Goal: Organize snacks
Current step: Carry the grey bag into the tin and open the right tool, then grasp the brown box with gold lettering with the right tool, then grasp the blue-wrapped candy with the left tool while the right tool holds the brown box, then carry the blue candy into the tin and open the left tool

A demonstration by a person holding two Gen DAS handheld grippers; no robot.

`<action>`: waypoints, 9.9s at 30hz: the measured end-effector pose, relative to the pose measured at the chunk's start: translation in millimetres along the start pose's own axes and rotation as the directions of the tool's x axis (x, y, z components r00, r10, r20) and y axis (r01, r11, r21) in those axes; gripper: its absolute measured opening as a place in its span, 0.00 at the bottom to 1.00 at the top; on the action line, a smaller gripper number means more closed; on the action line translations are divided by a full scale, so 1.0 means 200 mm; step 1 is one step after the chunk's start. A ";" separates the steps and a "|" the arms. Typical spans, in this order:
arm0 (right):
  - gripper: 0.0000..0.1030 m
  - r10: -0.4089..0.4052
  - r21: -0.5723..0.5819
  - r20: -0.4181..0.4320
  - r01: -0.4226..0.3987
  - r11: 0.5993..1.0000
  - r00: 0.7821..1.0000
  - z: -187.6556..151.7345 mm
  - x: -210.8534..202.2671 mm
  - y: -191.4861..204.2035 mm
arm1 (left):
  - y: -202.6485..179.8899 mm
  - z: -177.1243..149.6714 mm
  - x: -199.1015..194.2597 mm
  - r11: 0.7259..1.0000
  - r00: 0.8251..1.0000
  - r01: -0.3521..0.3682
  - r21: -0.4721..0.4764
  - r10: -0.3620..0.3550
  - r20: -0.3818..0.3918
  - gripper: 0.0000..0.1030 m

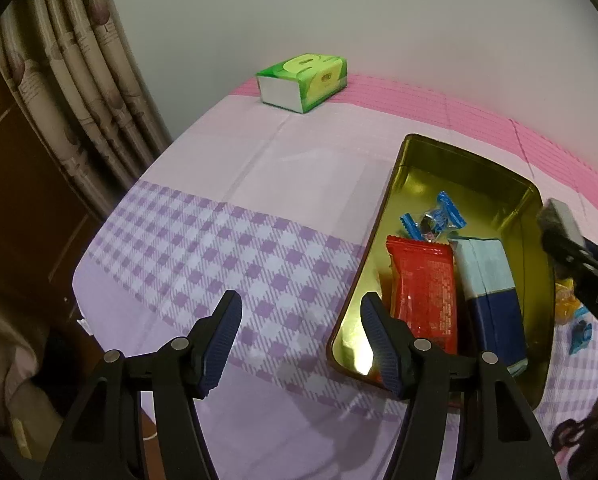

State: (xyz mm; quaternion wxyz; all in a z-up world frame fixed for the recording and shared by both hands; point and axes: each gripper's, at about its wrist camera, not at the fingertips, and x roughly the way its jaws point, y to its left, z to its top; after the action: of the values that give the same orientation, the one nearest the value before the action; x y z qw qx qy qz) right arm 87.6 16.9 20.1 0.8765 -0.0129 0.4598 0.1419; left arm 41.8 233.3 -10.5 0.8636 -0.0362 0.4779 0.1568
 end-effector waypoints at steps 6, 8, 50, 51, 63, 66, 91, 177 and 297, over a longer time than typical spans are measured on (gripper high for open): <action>0.32 -0.013 -0.023 -0.033 0.012 1.000 0.999 0.06 0.12 0.08 | 0.01 0.00 0.01 1.000 1.000 -0.002 -0.018 0.002 -0.012 0.61; 0.32 -0.023 -0.031 -0.044 0.022 0.999 0.999 0.07 0.16 0.10 | 0.02 0.00 0.02 1.000 1.000 -0.002 -0.021 0.002 -0.012 0.61; 0.33 -0.030 -0.017 -0.025 0.029 0.999 0.999 0.04 0.07 0.01 | 0.02 -0.01 0.02 1.000 1.000 -0.020 -0.012 0.020 -0.016 0.61; 0.34 -0.035 -0.012 -0.025 0.035 0.999 0.999 0.04 0.06 -0.02 | 0.02 -0.01 0.02 1.000 1.000 -0.022 -0.008 0.022 -0.015 0.61; 0.37 -0.142 0.035 -0.055 0.144 0.989 0.988 -0.06 -0.04 -0.50 | -0.01 -0.02 0.02 0.999 0.999 -0.027 0.021 0.028 -0.016 0.61; 0.37 -0.149 0.035 -0.069 0.151 0.988 0.986 -0.09 -0.03 -0.58 | -0.01 -0.02 0.02 0.999 0.999 -0.027 0.023 0.027 -0.019 0.61; 0.27 -0.116 -0.014 -0.131 0.115 0.993 0.985 -0.19 0.17 -0.66 | -0.13 -0.04 0.01 0.993 1.000 0.012 0.119 -0.012 0.000 0.61; 0.29 -0.327 0.265 -0.035 0.324 0.908 0.944 -0.58 -0.16 -1.22 | -1.41 -0.30 -0.03 0.858 0.896 0.398 0.324 -0.288 -0.338 0.27; 0.31 -0.337 0.262 -0.041 0.335 0.905 0.941 -0.58 -0.18 -1.25 | -0.34 0.00 -0.08 0.979 0.999 -0.002 0.205 -0.007 0.047 0.44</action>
State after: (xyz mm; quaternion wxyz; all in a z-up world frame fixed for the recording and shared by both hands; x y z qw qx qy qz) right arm 39.8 -249.2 -44.9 0.8827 0.0257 0.4634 -0.0738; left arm 54.9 166.1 -2.4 0.8740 0.0561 0.4708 0.1064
